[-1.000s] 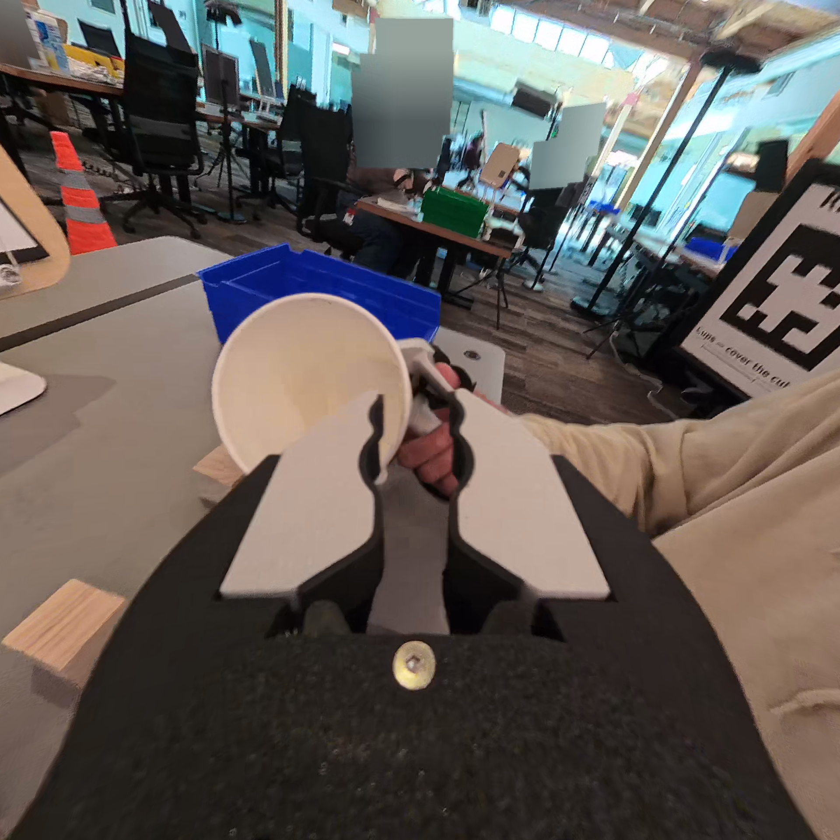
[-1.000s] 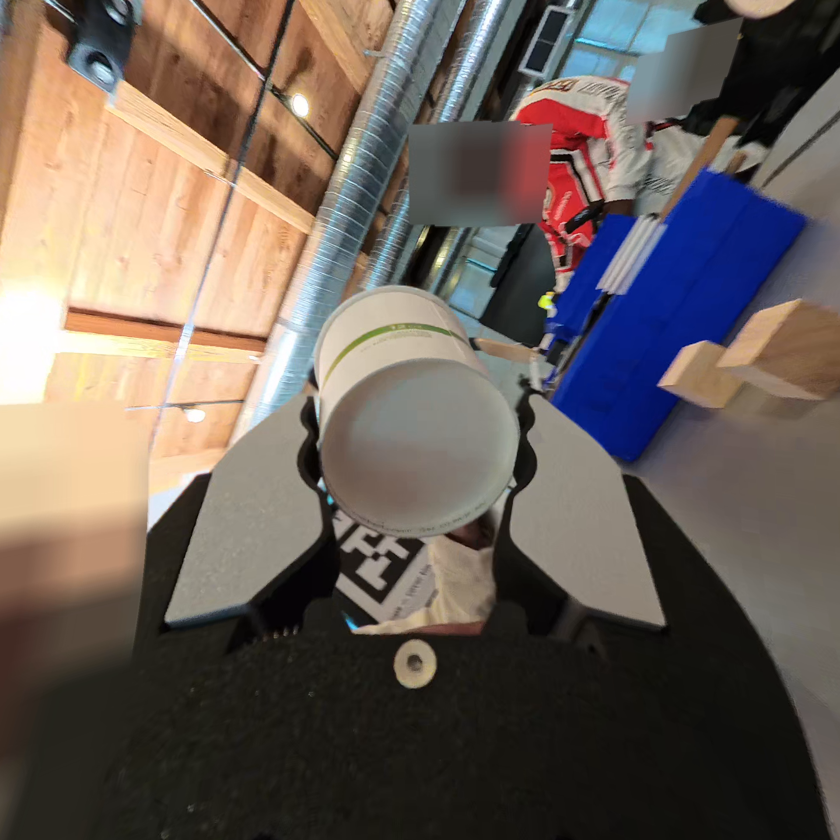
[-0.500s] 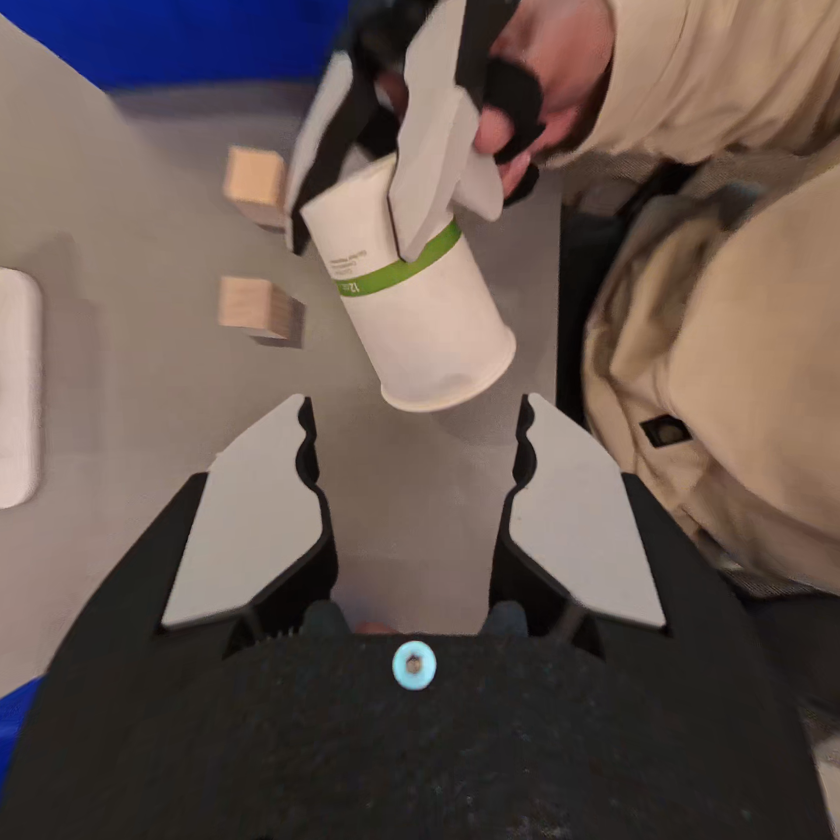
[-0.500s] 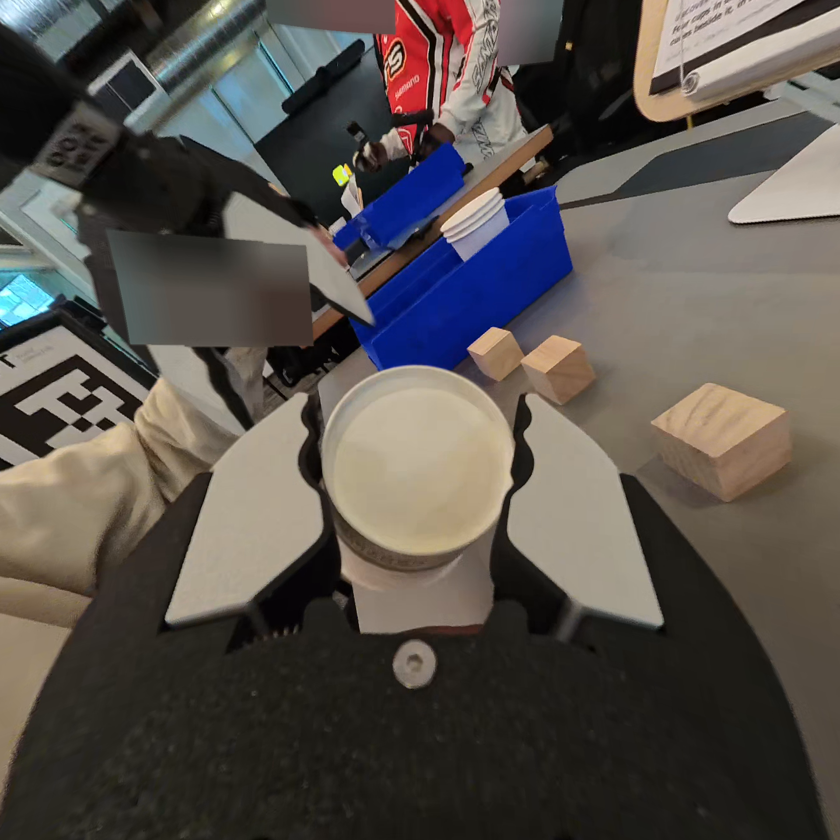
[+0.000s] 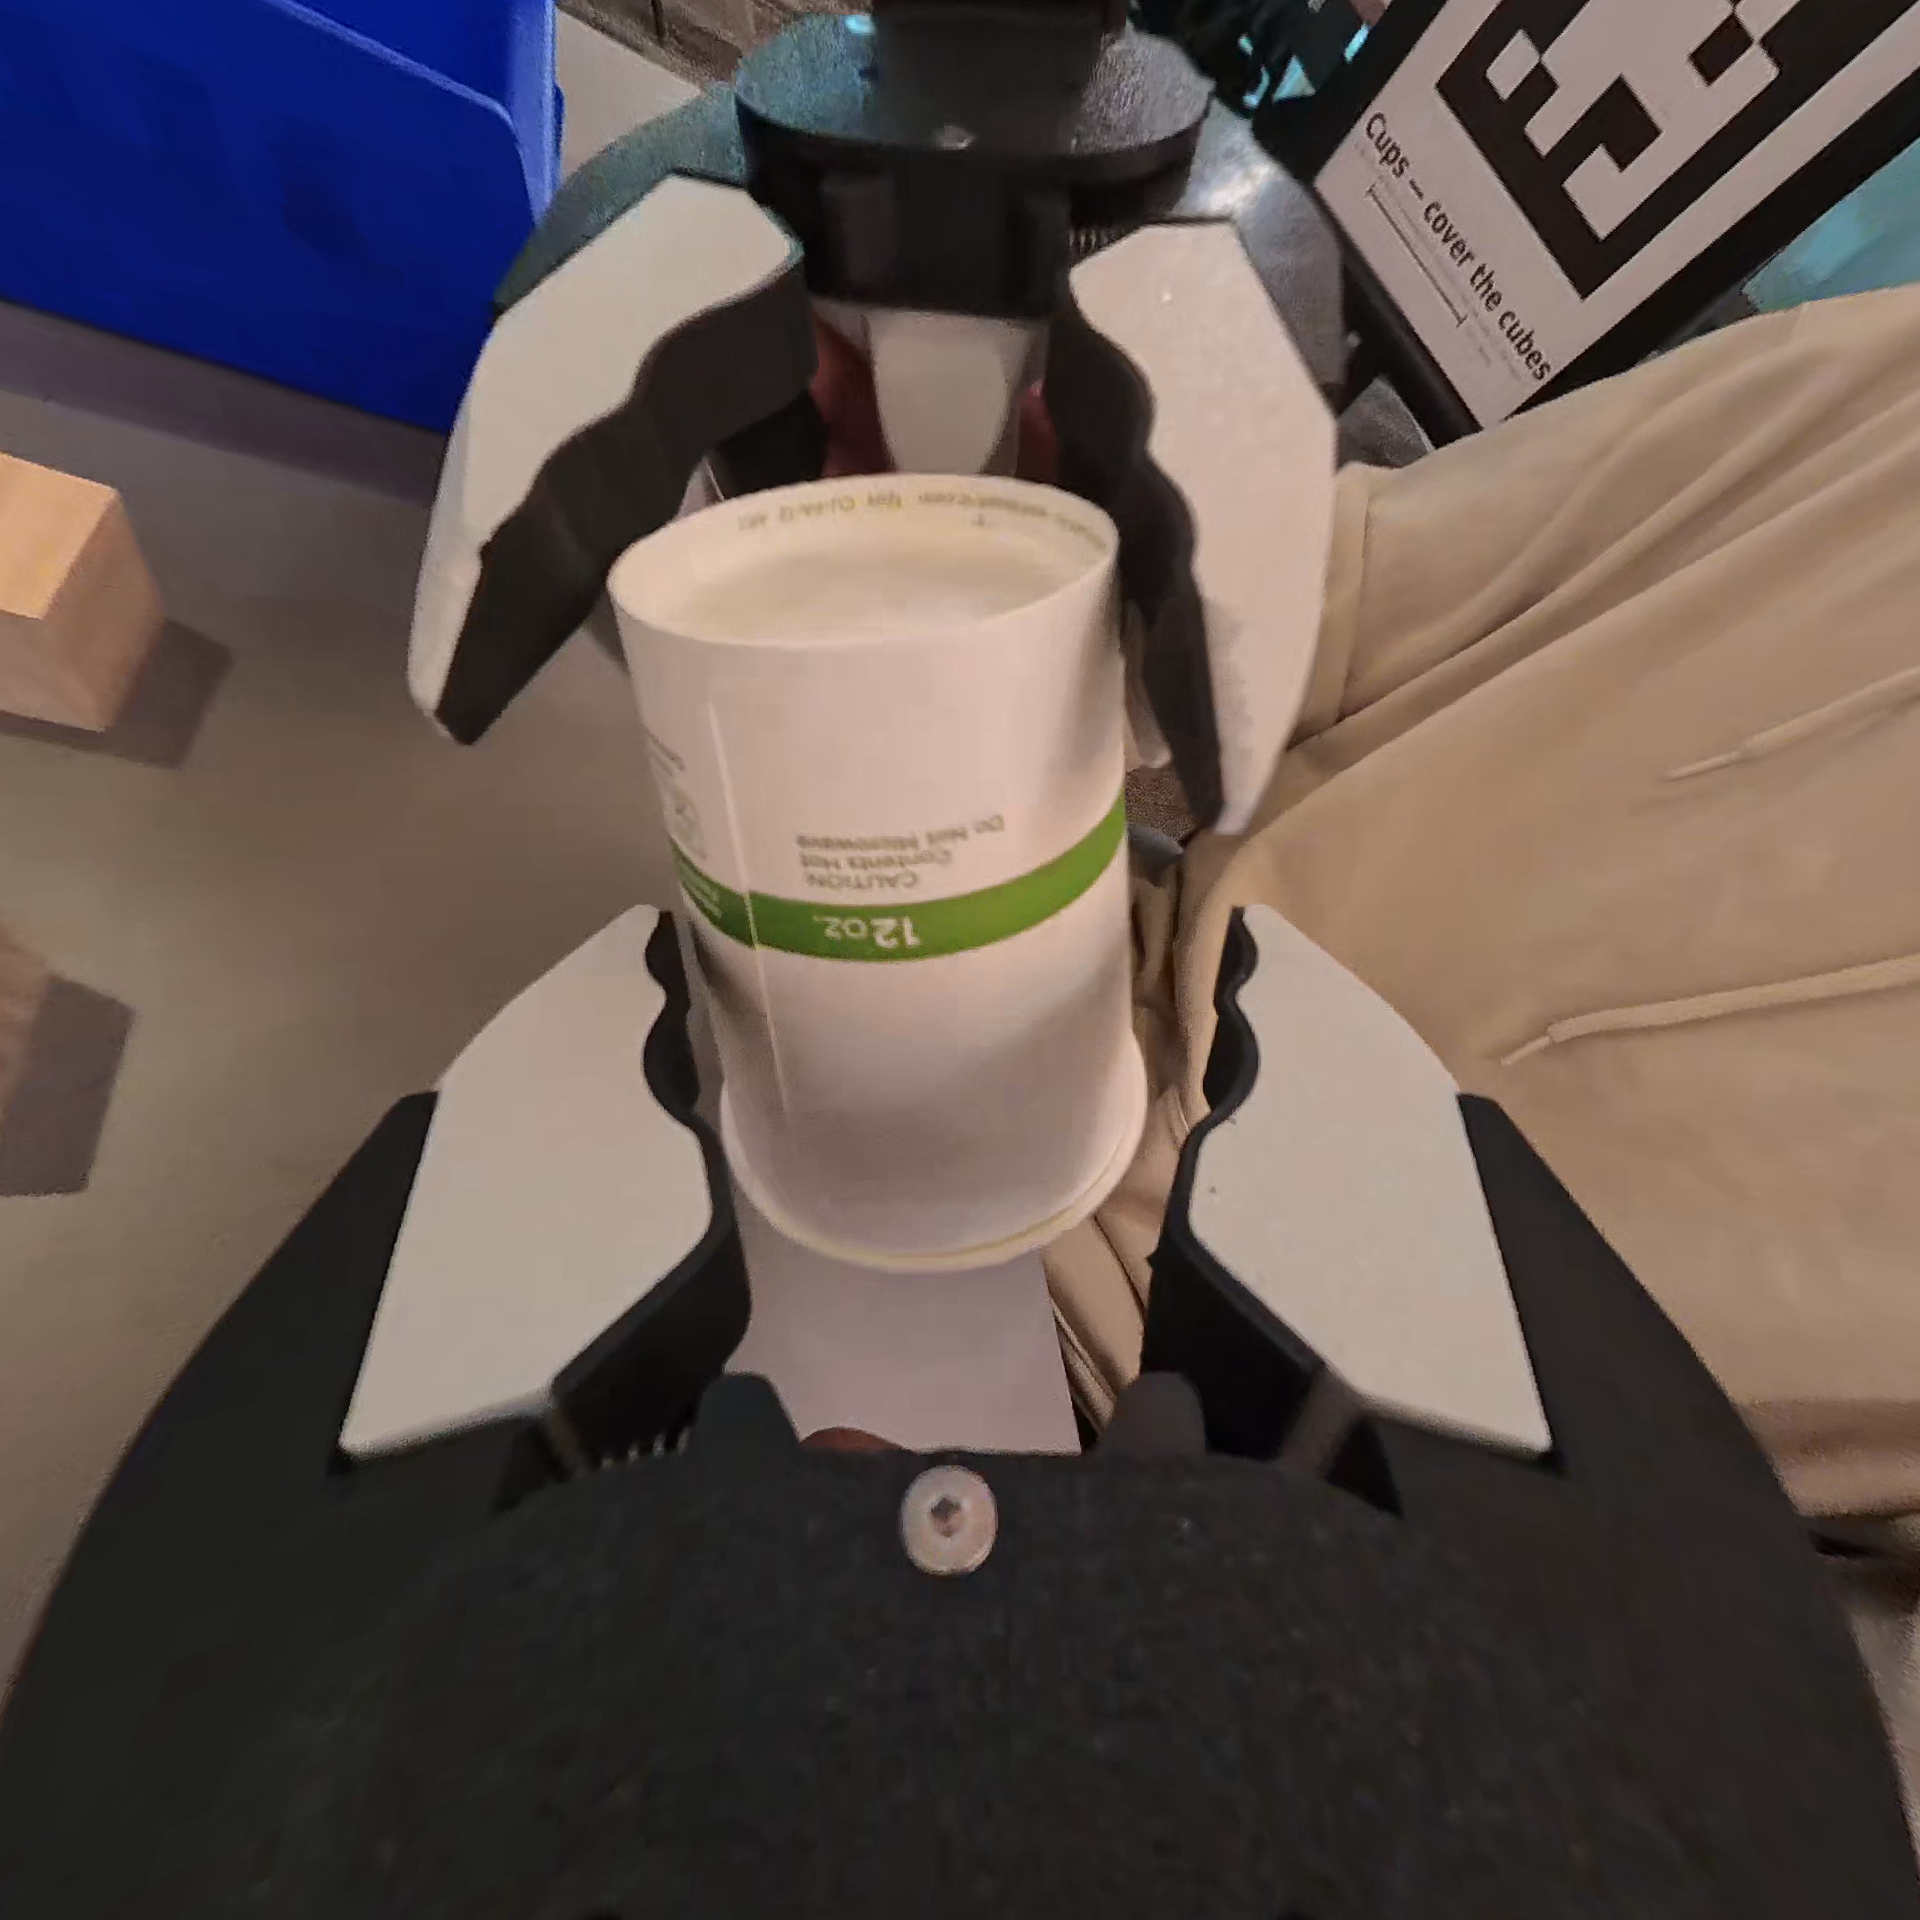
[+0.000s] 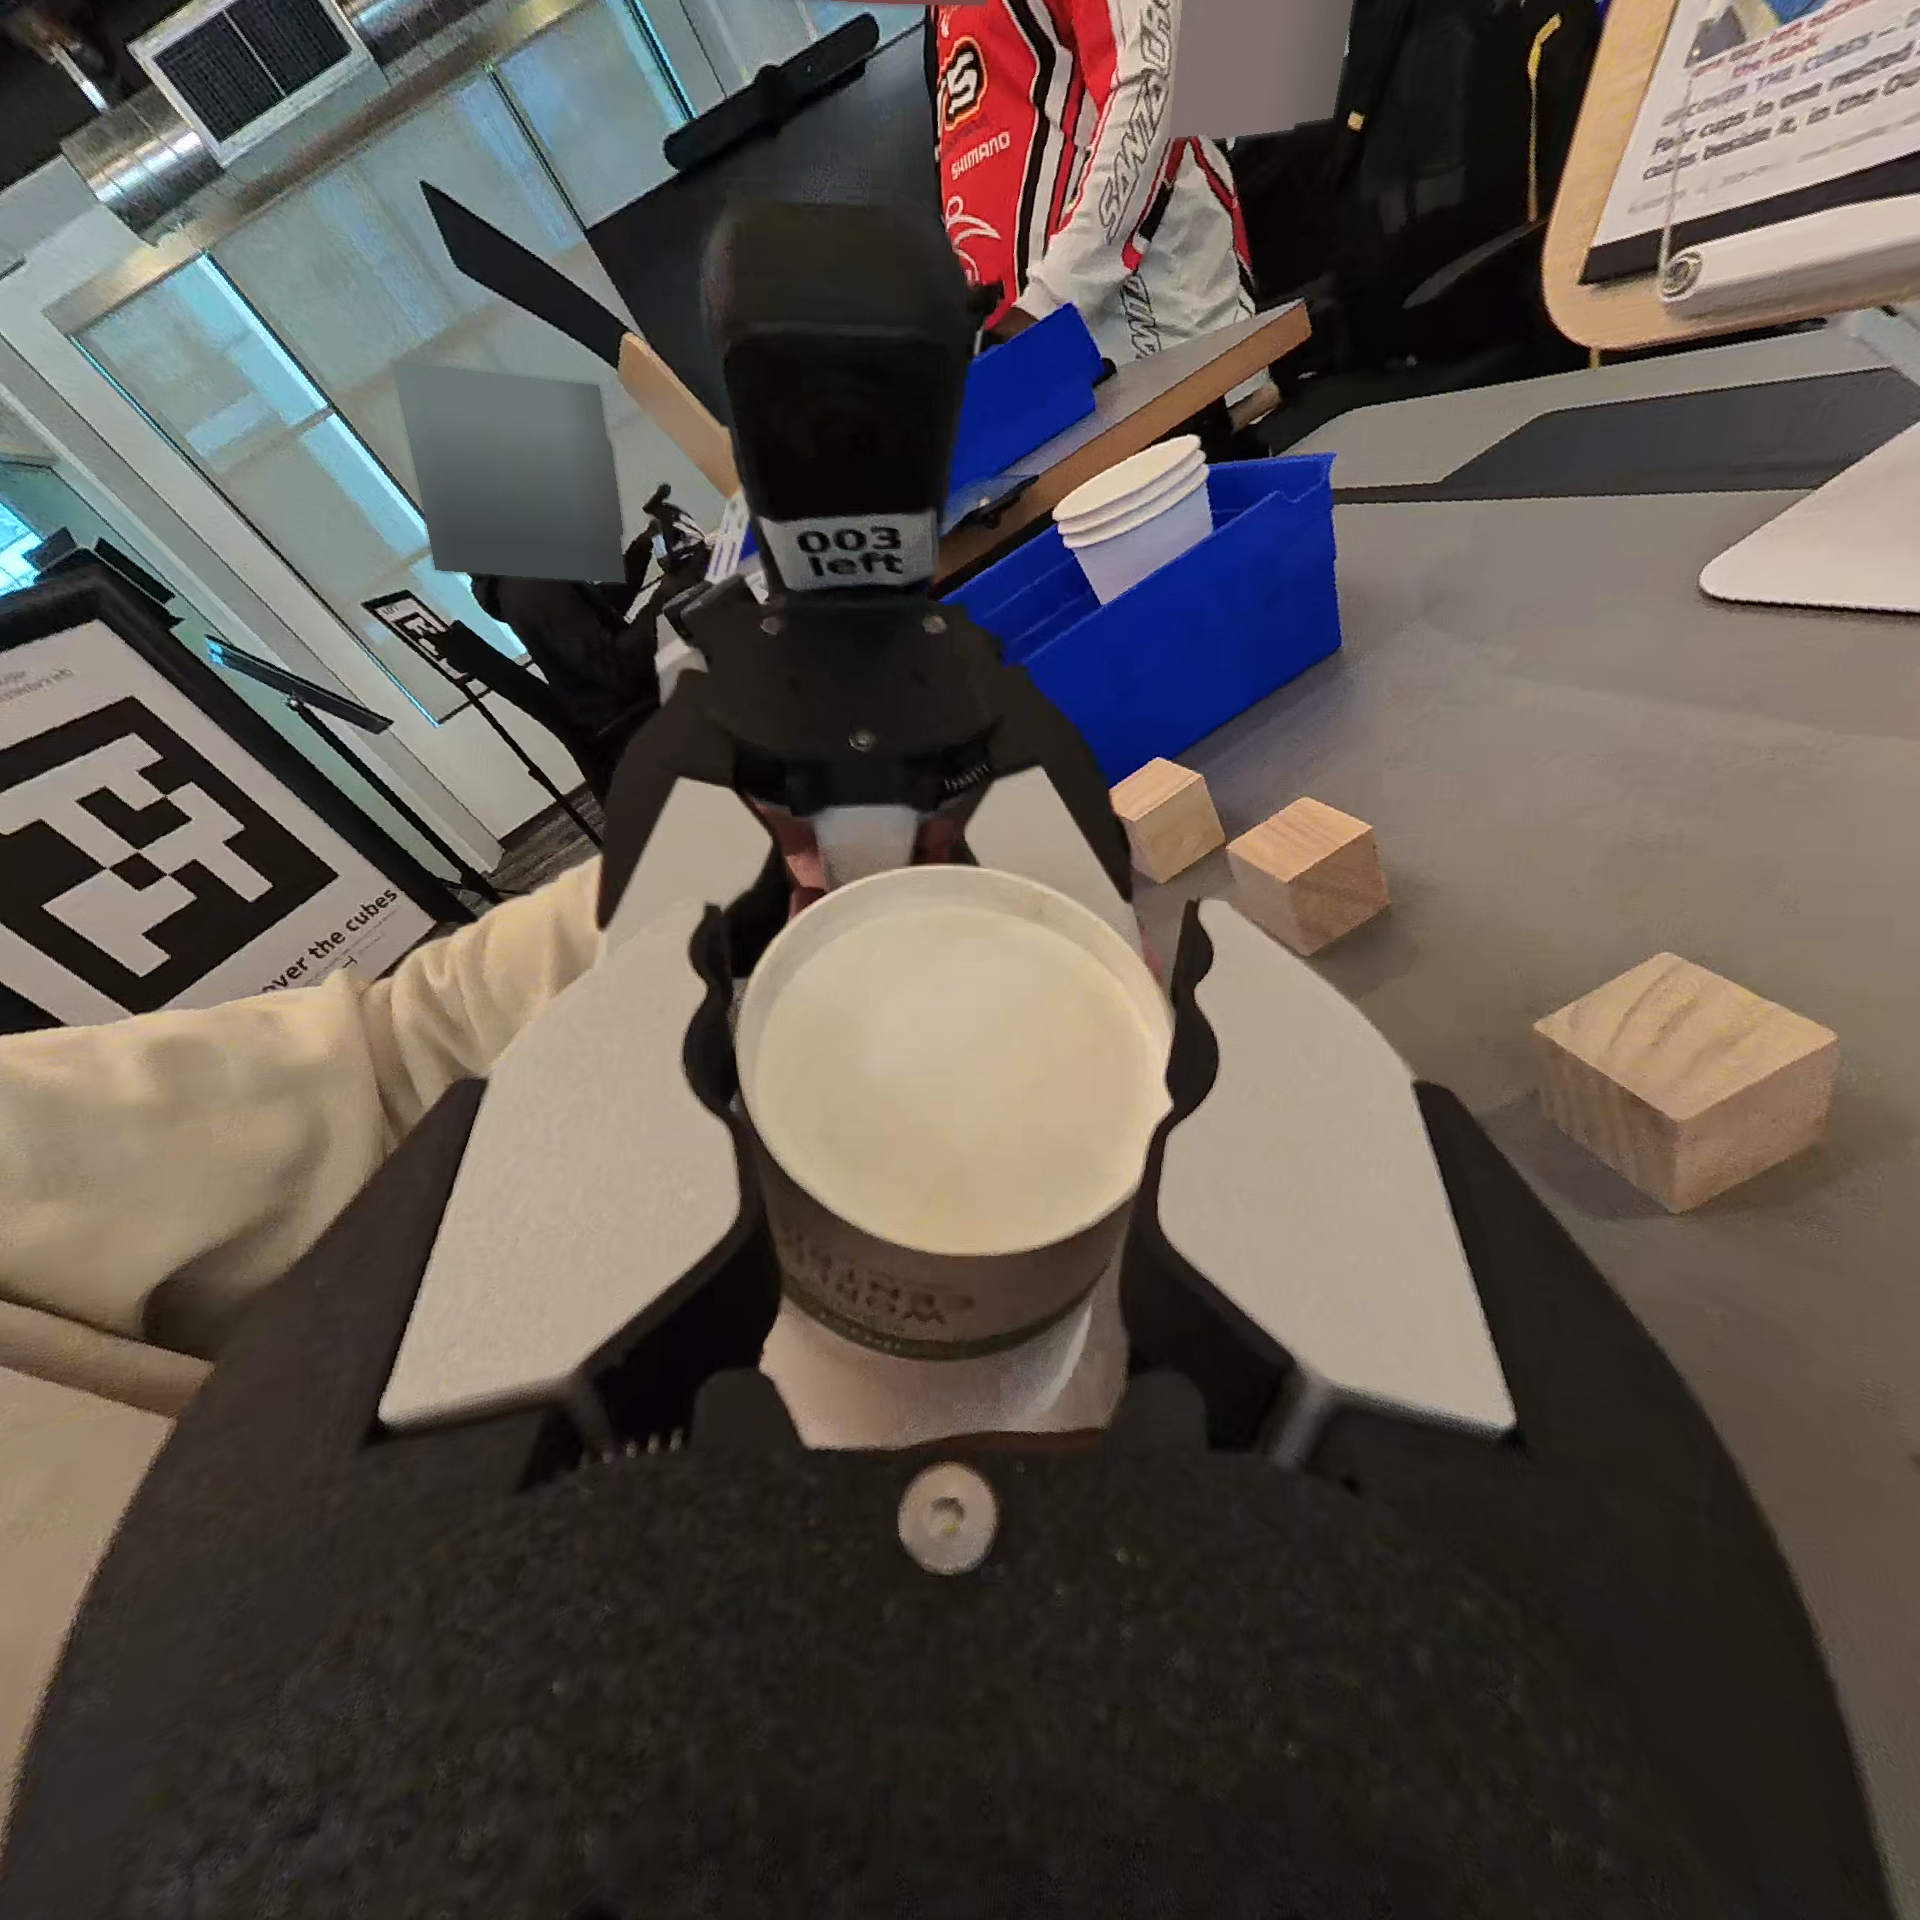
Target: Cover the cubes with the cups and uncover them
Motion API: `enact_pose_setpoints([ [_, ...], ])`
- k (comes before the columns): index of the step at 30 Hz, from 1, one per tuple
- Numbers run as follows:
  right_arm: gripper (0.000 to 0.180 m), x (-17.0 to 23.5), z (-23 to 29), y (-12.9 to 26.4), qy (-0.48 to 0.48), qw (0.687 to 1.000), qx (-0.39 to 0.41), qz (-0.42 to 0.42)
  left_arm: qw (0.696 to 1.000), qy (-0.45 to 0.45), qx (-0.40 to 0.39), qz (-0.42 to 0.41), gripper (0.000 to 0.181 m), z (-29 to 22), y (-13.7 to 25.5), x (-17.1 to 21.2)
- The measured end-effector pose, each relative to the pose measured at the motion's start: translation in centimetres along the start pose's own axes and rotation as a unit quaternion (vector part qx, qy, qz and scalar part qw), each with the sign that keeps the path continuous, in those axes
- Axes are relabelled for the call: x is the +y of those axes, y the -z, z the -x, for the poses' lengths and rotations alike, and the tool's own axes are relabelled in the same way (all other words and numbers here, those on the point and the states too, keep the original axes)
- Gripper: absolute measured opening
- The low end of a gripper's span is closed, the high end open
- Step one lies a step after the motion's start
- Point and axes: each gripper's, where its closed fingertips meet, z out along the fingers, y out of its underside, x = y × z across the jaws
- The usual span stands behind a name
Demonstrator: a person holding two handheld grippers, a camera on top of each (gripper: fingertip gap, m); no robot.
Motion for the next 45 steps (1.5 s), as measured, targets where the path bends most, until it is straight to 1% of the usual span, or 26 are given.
enact_pose_setpoints([
  [4, 0.081, 0.0, 0.6, -0.5, 0.005, 1.000, -0.012, 0.001, 1.000, -0.001, -0.004, 0.012, 0.097, 0.3, -1.0, 0.4],
  [5, 0.080, 0.0, 0.8, -0.6, 0.007, 1.000, -0.016, -0.001, 1.000, 0.001, -0.002, 0.005, 0.097, 0.3, -1.1, 0.3],
  [7, 0.079, 0.0, 0.9, -0.6, 0.012, 1.000, -0.016, -0.002, 1.000, 0.001, 0.014, -0.012, 0.089, -0.1, -1.2, 0.1],
  [13, 0.079, 0.7, 1.0, -1.0, 0.020, 1.000, -0.021, 0.008, 1.000, 0.001, 0.014, -0.023, 0.087, 0.0, -1.2, 0.9],
  [15, 0.083, 0.8, 1.0, -0.4, 0.031, 0.999, -0.021, 0.018, 0.999, 0.000, -0.016, -0.028, 0.086, 0.3, -0.7, 1.1],
  [16, 0.083, 0.6, 0.7, 0.3, 0.037, 0.999, -0.012, 0.020, 0.998, 0.002, -0.048, -0.035, 0.086, 0.9, -0.1, 1.1],
  [18, 0.086, -0.1, -0.5, 2.3, 0.051, 0.998, 0.028, 0.003, 0.990, 0.011, -0.126, -0.061, 0.086, 1.8, 1.9, 1.5],
  [19, 0.086, -0.1, -1.0, 3.3, 0.055, 0.997, 0.048, -0.004, 0.979, 0.019, -0.188, -0.081, 0.086, 2.6, 3.4, 1.6],
  [21, 0.084, 0.8, -1.7, 4.5, 0.049, 0.996, 0.069, -0.005, 0.939, 0.035, -0.320, -0.118, 0.086, 3.8, 7.1, 2.6],
  [22, 0.083, 1.7, -1.9, 4.8, 0.045, 0.996, 0.075, -0.001, 0.902, 0.051, -0.403, -0.144, 0.086, 4.7, 9.8, 3.1],
  [24, 0.082, 3.8, -2.3, 5.1, 0.049, 0.995, 0.086, 0.013, 0.794, 0.085, -0.572, -0.188, 0.086, 6.1, 16.0, 4.6],
  [25, 0.079, 4.7, -2.5, 5.2, 0.050, 0.994, 0.092, 0.010, 0.743, 0.087, -0.634, -0.198, 0.086, 6.3, 18.7, 5.2],
  [26, 0.076, 5.4, -2.6, 5.1, 0.049, 0.995, 0.092, 0.009, 0.703, 0.088, -0.676, -0.200, 0.086, 6.6, 20.6, 5.6],
  [27, 0.076, 6.0, -2.3, 4.8, 0.046, 0.995, 0.084, 0.017, 0.688, 0.092, -0.693, -0.194, 0.086, 7.2, 21.5, 5.7],
  [31, 0.074, 6.5, -0.4, 3.5, 0.059, 0.996, 0.048, 0.038, 0.649, 0.102, -0.734, -0.173, 0.086, 10.9, 23.1, 5.4],
  [32, 0.074, 6.5, 0.0, 3.6, 0.067, 0.996, 0.046, 0.039, 0.632, 0.110, -0.751, -0.158, 0.086, 11.9, 23.7, 5.9],
  [33, 0.074, 6.4, 0.1, 3.7, 0.072, 0.996, 0.047, 0.039, 0.624, 0.117, -0.758, -0.150, 0.086, 12.9, 23.9, 6.2],
  [35, 0.072, 6.3, 0.3, 4.0, 0.066, 0.996, 0.040, 0.036, 0.621, 0.143, -0.756, -0.148, 0.086, 14.5, 23.9, 7.1],
  [39, 0.070, 5.9, 0.5, 4.4, 0.044, 0.998, 0.025, 0.025, 0.598, 0.169, -0.774, -0.121, 0.086, 16.4, 23.9, 9.1],
  [42, 0.070, 5.9, 0.5, 4.5, 0.047, 0.998, 0.025, 0.031, 0.593, 0.191, -0.774, -0.115, 0.087, 16.8, 23.6, 10.3],
  [45, 0.070, 6.0, 0.8, 4.5, 0.049, 0.998, 0.023, 0.035, 0.597, 0.210, -0.766, -0.116, 0.087, 16.7, 23.2, 11.4],
])
